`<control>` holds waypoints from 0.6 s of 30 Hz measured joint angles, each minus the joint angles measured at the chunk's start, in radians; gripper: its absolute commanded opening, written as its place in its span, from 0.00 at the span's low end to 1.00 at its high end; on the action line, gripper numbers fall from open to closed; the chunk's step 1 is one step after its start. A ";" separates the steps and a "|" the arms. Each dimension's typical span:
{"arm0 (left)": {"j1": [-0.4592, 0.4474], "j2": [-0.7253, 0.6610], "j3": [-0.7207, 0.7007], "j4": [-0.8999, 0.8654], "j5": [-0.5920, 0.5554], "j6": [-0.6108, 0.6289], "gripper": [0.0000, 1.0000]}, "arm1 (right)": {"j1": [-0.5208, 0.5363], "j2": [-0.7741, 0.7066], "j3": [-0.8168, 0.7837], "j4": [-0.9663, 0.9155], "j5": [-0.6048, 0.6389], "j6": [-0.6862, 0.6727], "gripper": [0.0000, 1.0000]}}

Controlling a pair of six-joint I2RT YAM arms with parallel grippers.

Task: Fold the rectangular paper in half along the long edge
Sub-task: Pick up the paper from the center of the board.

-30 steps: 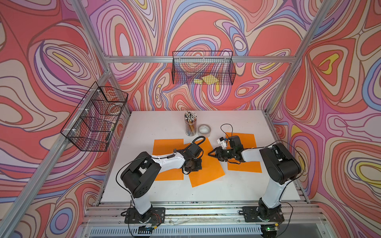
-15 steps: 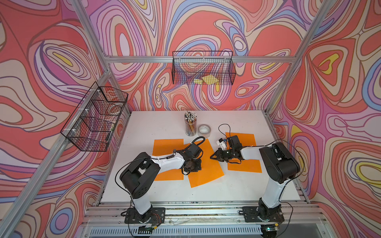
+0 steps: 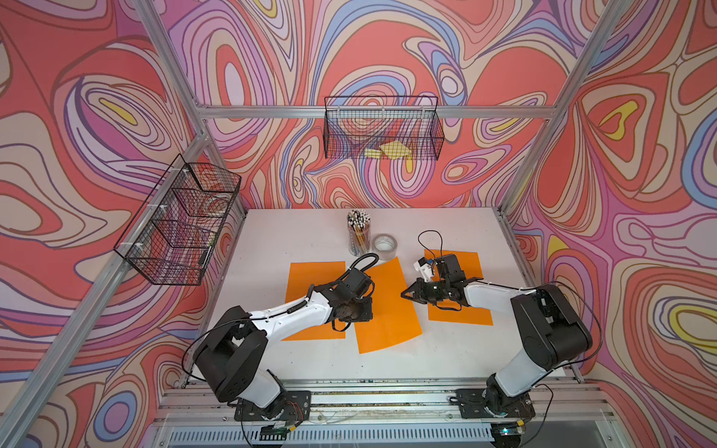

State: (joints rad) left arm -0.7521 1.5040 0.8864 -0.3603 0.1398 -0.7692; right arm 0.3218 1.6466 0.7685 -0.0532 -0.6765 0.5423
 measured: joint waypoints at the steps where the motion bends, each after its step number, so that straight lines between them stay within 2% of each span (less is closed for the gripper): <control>1: 0.015 -0.021 -0.026 0.012 0.009 0.000 0.60 | 0.000 -0.008 -0.007 -0.007 0.004 -0.001 0.00; 4: 0.103 -0.106 -0.151 0.083 0.068 -0.010 0.74 | 0.000 -0.034 -0.013 -0.038 0.021 -0.005 0.00; 8: 0.217 -0.224 -0.330 0.198 0.149 -0.038 0.80 | 0.000 -0.080 -0.016 -0.072 0.042 0.000 0.00; 18: 0.223 -0.338 -0.423 0.396 0.283 -0.048 0.82 | 0.000 -0.332 0.021 -0.229 0.052 0.026 0.00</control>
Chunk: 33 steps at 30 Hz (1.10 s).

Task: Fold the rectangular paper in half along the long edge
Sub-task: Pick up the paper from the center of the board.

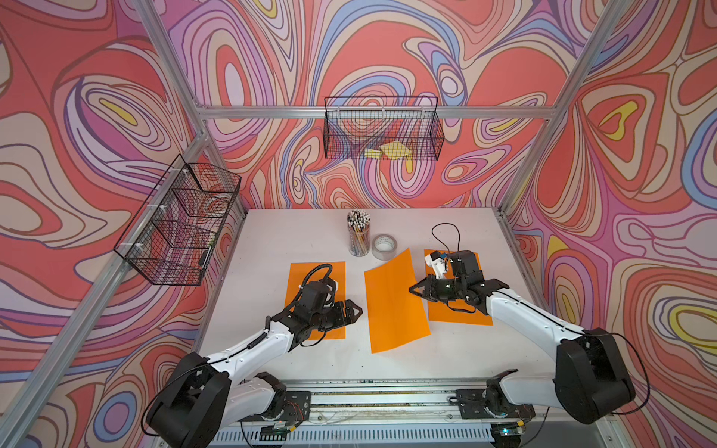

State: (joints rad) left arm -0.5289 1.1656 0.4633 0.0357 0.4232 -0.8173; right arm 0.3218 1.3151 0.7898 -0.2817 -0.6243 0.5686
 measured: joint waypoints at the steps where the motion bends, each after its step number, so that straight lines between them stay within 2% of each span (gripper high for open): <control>1: 0.000 -0.005 -0.014 0.027 0.013 -0.004 0.82 | 0.000 -0.020 0.020 -0.024 -0.001 -0.002 0.00; 6: 0.000 -0.006 -0.075 0.198 0.070 -0.043 0.85 | 0.000 -0.082 0.135 -0.129 -0.018 -0.016 0.00; 8: 0.000 -0.006 -0.125 0.334 0.088 -0.084 0.89 | 0.000 -0.099 0.187 -0.166 -0.030 -0.018 0.00; 12: 0.000 0.024 -0.200 0.613 0.118 -0.179 0.89 | 0.000 -0.118 0.315 -0.242 -0.062 -0.029 0.00; 19: 0.000 0.170 -0.188 1.039 0.172 -0.314 0.91 | 0.000 -0.150 0.467 -0.293 -0.141 -0.018 0.00; 25: -0.016 0.241 -0.137 1.158 0.190 -0.378 0.91 | 0.000 -0.173 0.486 -0.218 -0.238 0.052 0.00; 33: -0.021 0.133 -0.097 1.207 0.190 -0.430 0.91 | 0.000 -0.175 0.486 -0.092 -0.320 0.128 0.00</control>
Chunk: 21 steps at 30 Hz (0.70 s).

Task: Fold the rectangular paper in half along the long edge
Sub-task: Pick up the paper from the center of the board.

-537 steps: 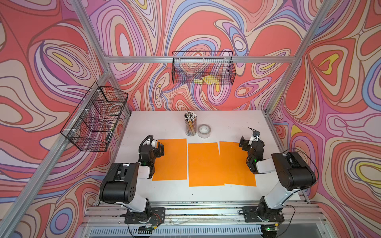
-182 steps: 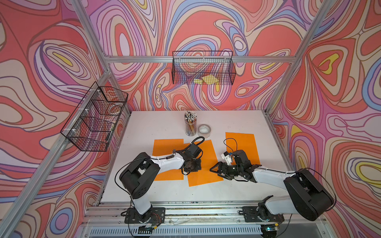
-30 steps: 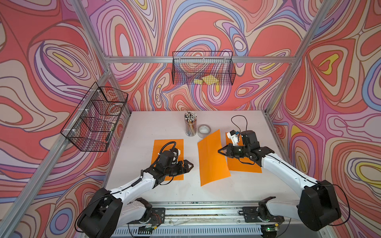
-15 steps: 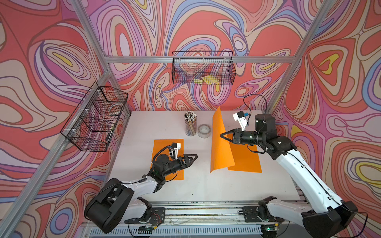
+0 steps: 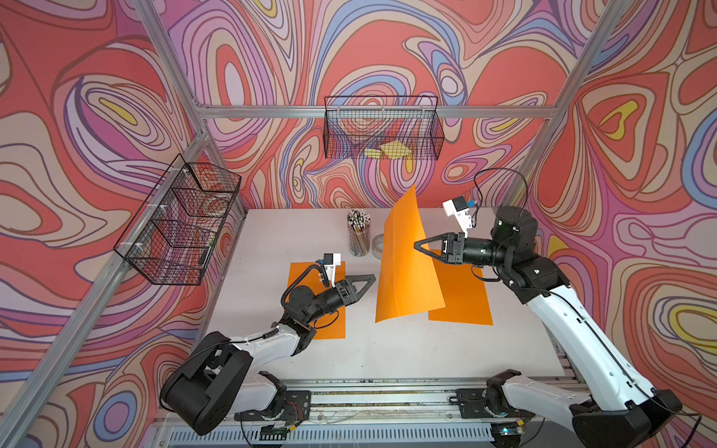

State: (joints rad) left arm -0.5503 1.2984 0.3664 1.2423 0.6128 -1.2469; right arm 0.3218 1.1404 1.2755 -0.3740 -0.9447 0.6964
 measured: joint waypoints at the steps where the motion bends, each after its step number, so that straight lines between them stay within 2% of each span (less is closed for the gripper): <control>1: 0.000 -0.004 0.008 0.010 0.000 -0.008 0.91 | 0.000 0.000 0.000 0.016 -0.007 0.010 0.00; 12: -0.001 0.051 0.066 0.015 0.022 -0.090 0.90 | 0.000 -0.030 0.009 0.158 -0.053 0.111 0.00; 19: -0.019 0.040 0.111 0.015 0.031 -0.134 0.89 | 0.000 -0.034 0.008 0.124 -0.060 0.097 0.00; 21: -0.019 0.021 0.114 0.016 0.034 -0.142 0.85 | 0.000 -0.040 0.007 0.100 -0.059 0.082 0.00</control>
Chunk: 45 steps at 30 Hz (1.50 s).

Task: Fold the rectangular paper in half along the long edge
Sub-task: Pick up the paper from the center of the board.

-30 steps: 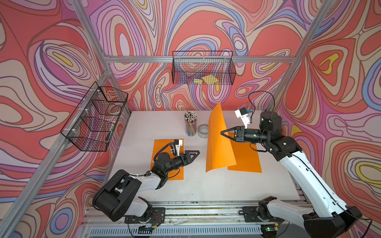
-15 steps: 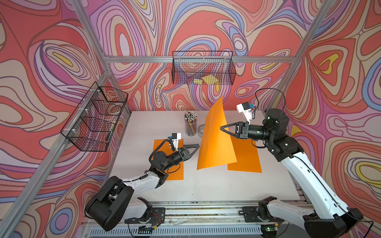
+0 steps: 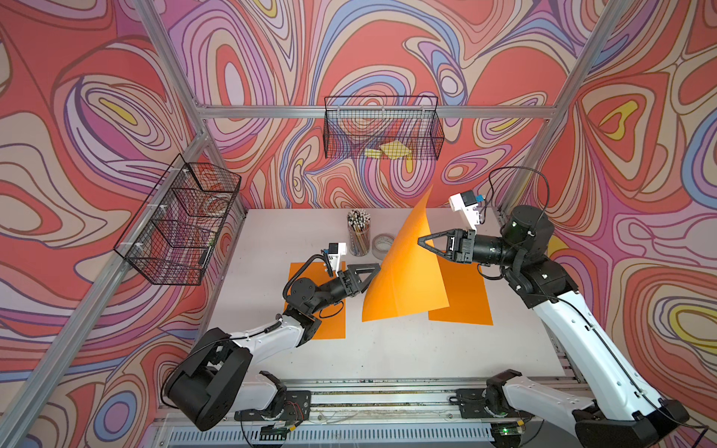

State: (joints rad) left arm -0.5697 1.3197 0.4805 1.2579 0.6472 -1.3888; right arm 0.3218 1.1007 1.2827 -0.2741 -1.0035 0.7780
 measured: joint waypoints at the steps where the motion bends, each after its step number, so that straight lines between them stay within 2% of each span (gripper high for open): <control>1: 0.000 -0.007 0.000 0.000 0.000 -0.002 0.83 | 0.000 -0.003 0.000 -0.011 0.000 -0.006 0.00; 6: 0.000 -0.031 0.000 0.000 0.000 -0.004 0.61 | 0.000 -0.023 0.000 -0.078 0.008 -0.046 0.00; 7: 0.000 -0.031 0.000 0.000 0.000 -0.005 0.59 | 0.000 -0.026 0.000 -0.092 0.010 -0.055 0.00; 16: 0.010 -0.030 0.000 0.000 0.003 -0.016 0.53 | 0.000 -0.027 0.049 -0.303 0.061 -0.166 0.00; 26: 0.028 -0.042 -0.005 0.000 0.004 -0.031 0.51 | 0.000 -0.023 0.092 -0.491 0.199 -0.270 0.00; 29: 0.029 -0.042 -0.005 0.000 0.003 -0.037 0.52 | 0.000 -0.015 0.093 -0.509 0.218 -0.280 0.00; 32: 0.029 -0.042 -0.010 0.000 0.004 -0.037 0.58 | 0.000 -0.013 0.093 -0.520 0.245 -0.288 0.00; 36: 0.029 -0.038 -0.018 0.000 0.004 -0.038 0.77 | 0.000 -0.025 0.093 -0.523 0.278 -0.288 0.00; 38: 0.029 -0.020 -0.018 0.006 0.004 -0.040 0.84 | 0.000 -0.027 0.107 -0.534 0.289 -0.290 0.00; 45: 0.026 0.126 0.015 -0.006 0.018 -0.083 0.85 | -0.001 -0.027 0.217 -0.545 0.300 -0.290 0.00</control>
State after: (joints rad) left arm -0.5438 1.4460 0.4953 1.2518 0.6655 -1.4719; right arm 0.3210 1.0740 1.4998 -0.8188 -0.7036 0.4877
